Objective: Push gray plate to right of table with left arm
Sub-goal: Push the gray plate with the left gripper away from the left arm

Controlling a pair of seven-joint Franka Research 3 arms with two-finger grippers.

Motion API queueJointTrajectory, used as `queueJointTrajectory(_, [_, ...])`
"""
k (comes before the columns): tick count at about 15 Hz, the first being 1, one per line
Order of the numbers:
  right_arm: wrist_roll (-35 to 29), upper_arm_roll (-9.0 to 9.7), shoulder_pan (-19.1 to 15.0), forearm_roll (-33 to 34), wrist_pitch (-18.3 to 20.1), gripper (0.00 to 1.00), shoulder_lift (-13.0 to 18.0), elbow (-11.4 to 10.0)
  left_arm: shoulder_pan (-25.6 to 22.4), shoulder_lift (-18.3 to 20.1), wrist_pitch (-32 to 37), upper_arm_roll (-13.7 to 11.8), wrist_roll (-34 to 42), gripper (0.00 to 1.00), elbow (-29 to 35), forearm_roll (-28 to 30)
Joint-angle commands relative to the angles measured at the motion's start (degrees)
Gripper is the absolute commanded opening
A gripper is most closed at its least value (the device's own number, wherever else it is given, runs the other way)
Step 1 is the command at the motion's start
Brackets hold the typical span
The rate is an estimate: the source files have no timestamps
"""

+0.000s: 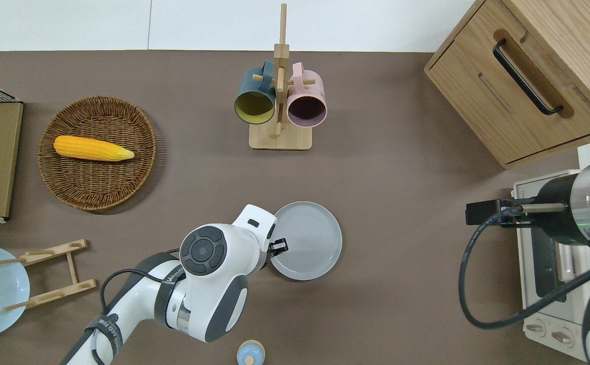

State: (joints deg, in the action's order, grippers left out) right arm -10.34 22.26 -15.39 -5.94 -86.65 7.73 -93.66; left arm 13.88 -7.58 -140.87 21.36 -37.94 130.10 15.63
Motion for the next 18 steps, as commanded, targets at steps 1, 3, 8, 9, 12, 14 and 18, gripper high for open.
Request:
queueJointTrajectory(1, [-0.1,0.41,-0.9,-1.0,-0.1,0.996,0.9,-1.0,4.7,-5.3,-2.7,-0.4,-3.1,0.0,-5.2,0.5])
queueJointTrajectory(3, [-0.1,0.41,-1.0,-1.0,-0.1,0.996,0.9,-1.0,5.8,-6.7,-2.9,-0.4,-4.5,0.0,-6.6,-0.2])
queueJointTrajectory(8, [-0.1,0.41,-0.9,-1.0,-0.1,0.996,0.9,-0.9,10.3,-11.5,-5.4,-0.6,-8.6,0.0,-10.2,-0.8])
queueJointTrajectory(9, [-0.1,0.41,-0.9,-1.0,-0.1,0.996,0.9,-1.0,10.5,-12.1,-5.4,-0.5,-9.0,0.0,-11.2,-0.8])
queueJointTrajectory(12, [-0.1,0.41,-0.9,-1.0,-0.1,0.996,0.9,-1.0,12.3,-13.5,-5.4,-0.6,-10.8,0.0,-12.9,-1.1])
queueJointTrajectory(14, [-0.1,0.41,-1.0,-1.0,-0.1,0.996,0.9,-1.0,13.1,-14.4,-5.4,-0.6,-11.6,0.0,-13.7,-2.0])
queueJointTrajectory(18, [-0.1,0.41,-1.0,-1.0,-0.1,0.996,1.0,-1.0,13.1,-14.8,-5.4,-0.7,-11.7,0.7,-14.7,-3.0])
